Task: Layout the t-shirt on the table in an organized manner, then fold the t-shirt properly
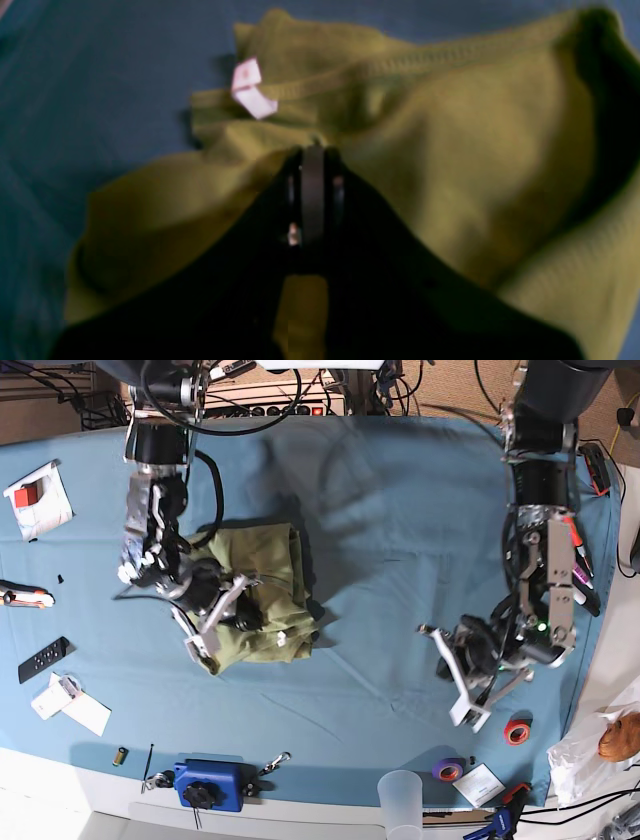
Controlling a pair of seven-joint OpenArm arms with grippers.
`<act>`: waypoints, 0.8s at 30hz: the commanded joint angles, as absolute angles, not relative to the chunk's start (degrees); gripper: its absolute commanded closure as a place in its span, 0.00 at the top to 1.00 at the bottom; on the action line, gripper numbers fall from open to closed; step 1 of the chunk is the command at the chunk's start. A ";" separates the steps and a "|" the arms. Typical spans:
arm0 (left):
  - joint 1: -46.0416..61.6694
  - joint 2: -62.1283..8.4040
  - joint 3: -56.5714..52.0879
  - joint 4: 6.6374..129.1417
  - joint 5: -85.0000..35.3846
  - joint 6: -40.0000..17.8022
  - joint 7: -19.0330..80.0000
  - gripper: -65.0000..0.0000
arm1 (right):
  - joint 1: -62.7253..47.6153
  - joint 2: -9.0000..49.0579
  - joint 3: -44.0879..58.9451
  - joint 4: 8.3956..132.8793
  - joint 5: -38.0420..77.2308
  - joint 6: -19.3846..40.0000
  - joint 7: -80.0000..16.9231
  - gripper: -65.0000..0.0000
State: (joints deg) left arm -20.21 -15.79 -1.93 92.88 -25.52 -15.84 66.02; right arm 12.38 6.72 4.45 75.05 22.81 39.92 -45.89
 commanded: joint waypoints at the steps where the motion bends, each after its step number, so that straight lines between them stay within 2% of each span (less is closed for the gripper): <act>1: -20.84 -16.56 -2.17 94.11 -25.80 -15.66 65.17 0.00 | 13.69 7.11 4.49 75.48 23.38 40.00 -44.53 0.02; 6: -16.78 -17.98 -3.16 98.61 -25.78 -15.66 65.43 0.00 | 13.34 7.14 7.05 78.00 27.62 40.00 -49.45 0.01; 12: -10.59 -17.98 -10.00 107.37 -25.80 -15.66 65.52 0.00 | 10.94 7.16 13.19 91.00 36.95 40.00 -60.45 0.00; 24: 1.63 -17.98 -21.67 110.39 -31.86 -19.18 65.65 0.00 | -6.00 7.20 25.41 116.36 42.63 40.00 -67.26 0.00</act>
State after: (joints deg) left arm 2.31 -17.30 -21.43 109.30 -30.87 -19.09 66.43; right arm -6.63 6.66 25.32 115.50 41.58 39.90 -68.51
